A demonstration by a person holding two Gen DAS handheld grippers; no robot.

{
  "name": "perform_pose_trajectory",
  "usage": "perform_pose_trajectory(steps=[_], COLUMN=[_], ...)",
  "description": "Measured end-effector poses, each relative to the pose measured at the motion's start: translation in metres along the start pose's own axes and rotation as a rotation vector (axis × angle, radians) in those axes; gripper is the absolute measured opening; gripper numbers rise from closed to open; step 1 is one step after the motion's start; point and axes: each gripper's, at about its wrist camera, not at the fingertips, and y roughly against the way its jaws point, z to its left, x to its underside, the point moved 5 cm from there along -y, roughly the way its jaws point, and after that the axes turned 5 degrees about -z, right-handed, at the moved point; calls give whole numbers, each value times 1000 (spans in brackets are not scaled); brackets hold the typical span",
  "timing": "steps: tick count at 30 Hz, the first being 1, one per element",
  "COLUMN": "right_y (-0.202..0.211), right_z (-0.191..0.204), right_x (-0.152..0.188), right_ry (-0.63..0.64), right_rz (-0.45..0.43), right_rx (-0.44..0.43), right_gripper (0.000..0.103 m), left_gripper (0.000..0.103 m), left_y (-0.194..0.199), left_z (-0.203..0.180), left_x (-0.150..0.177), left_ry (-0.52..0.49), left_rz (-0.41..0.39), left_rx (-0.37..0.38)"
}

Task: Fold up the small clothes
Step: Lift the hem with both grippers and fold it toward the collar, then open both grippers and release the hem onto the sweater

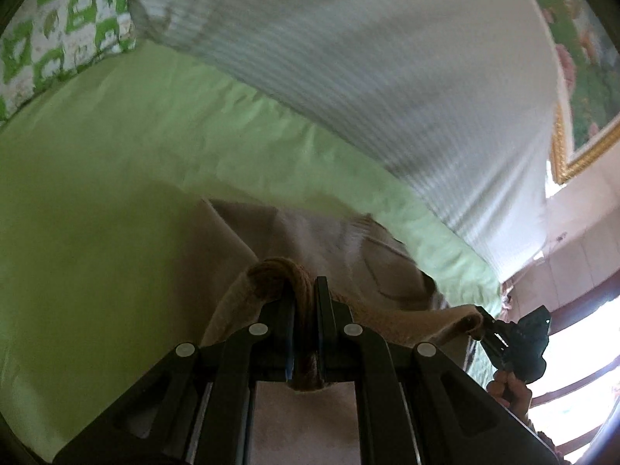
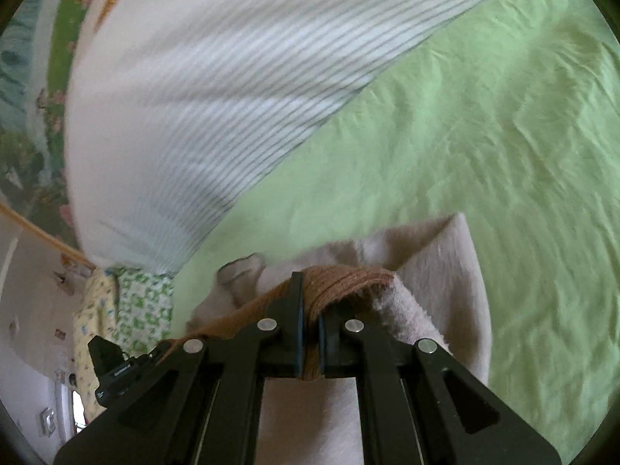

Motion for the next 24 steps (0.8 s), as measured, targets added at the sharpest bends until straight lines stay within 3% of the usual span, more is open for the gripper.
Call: perform_pose_trajectory(steps=[7,12,15,16,17,18,21,24], right_y=[-39,-44,-40,-36,-32,-24,-1,10], right_z=[-13,-13,-11,-10,-7,-7,-5,4], right_x=[-8,-8,-12,-15,-17,-20,-27,-19], right_ry=[26,45,21,19,18,14,-7,24], right_rz=[43,64,63,50,26,-7,-54,-27], right_rx=[101,134,108,109,117,123,108,90], right_gripper=[7,12,31,43,54,59,63,63], left_gripper=[9,19,28,33,46,51,51,51], left_y=[-45,-39,-30,-25,-17,-10,17,32], left_z=[13,12,10,7,5,5,-2,-22], left_x=[-6,-11,-14,-14,-14,-14,-7,14], left_ry=[-4,7,3,-4,-10,-10,-11,-66], left_rz=[46,1,-17,-26,-42,-59,-101,-81], left_rx=[-71,-74,-89,-102,-124,-138,-145,-124])
